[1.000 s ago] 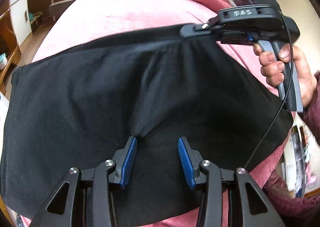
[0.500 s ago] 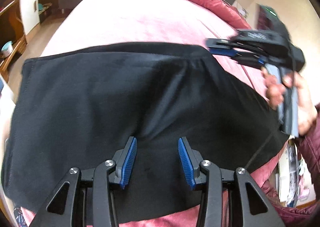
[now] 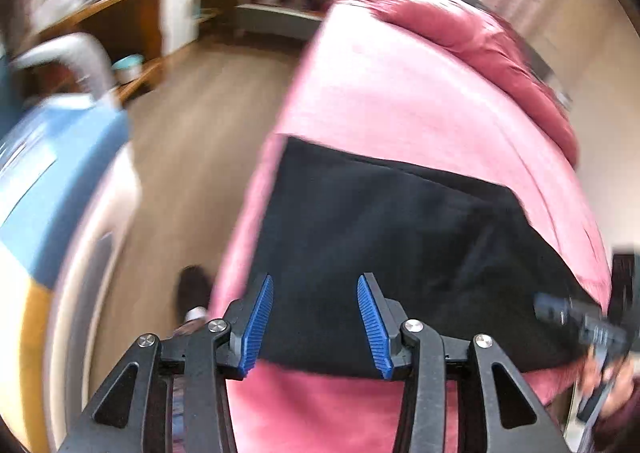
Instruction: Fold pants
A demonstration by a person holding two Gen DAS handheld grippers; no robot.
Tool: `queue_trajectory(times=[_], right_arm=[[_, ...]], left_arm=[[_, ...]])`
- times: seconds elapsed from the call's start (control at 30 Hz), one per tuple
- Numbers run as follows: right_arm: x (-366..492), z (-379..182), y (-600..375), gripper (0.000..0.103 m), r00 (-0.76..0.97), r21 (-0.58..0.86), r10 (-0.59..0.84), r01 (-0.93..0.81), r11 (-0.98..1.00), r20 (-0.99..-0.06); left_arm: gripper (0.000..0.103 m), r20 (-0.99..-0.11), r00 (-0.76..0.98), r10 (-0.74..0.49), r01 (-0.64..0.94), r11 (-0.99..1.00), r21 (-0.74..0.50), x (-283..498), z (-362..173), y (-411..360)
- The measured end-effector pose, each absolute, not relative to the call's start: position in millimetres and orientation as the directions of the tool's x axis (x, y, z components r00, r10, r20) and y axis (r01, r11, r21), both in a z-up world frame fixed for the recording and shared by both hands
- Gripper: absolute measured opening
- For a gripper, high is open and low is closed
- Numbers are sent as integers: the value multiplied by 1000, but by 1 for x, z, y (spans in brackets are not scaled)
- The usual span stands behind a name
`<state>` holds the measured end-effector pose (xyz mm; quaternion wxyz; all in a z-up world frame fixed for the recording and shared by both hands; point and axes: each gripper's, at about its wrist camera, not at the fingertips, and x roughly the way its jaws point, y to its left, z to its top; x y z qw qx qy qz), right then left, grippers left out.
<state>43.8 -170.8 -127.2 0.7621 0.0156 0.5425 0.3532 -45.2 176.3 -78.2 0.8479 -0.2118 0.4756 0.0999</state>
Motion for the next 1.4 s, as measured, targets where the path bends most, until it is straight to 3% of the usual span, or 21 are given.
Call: queue_trajectory(times=[0.3,0.47,0.5,0.53,0.63,0.73,0.8,0.87,0.93,1.03,1.17,1.27,1.4], right_arm=[[5,-150,-141,29,115,393,533,-550,737,-838],[-1,-152,-133,37,124,360,507,-563,744,-853],[-2,-154,-131,38,122,360,504,-561,746,-855],[-2,-155,-131,40,118,360,502,-560,746,-856],[-4,-155,-131,41,124,344,491,-569,747,-862],[-6,-158,-132,41,127,347,495,-566,748,-859],[-7,-166,-134,41,134,348,500,-566,747,-856],[-8,-173,-137,41,152,349,511,-566,747,-846],[-12,-170,-136,41,164,332,505,-579,744,-847],[-15,-164,-139,42,162,332,508,-586,740,-846],[-13,-151,-158,43,164,381,538,-538,751,-827],[-14,-136,-187,43,213,376,533,-502,779,-819],[-15,-126,-247,43,294,355,476,-382,853,-829]], left_arm=[[48,-850,518,-94,-530,745,-405,-83,-105,225],[46,-887,451,-101,-538,762,-361,-70,-120,203],[40,-888,448,-98,-532,770,-353,-64,-121,193],[21,-886,453,-98,-520,778,-352,-62,-122,189],[8,-891,454,-34,-495,821,-283,-58,-117,179],[7,-903,428,42,-481,856,-188,-50,-119,176],[0,-921,371,120,-489,869,-83,-42,-132,173],[0,-945,284,161,-516,856,-9,-37,-151,179],[1,-955,275,113,-569,820,-67,-44,-152,189],[18,-917,351,191,-615,786,-72,-56,-122,198],[25,-828,522,207,-588,790,-173,-64,-71,193],[27,-768,632,99,-436,865,-247,-53,-46,160],[31,-760,643,-88,-219,931,-293,-29,-47,98]])
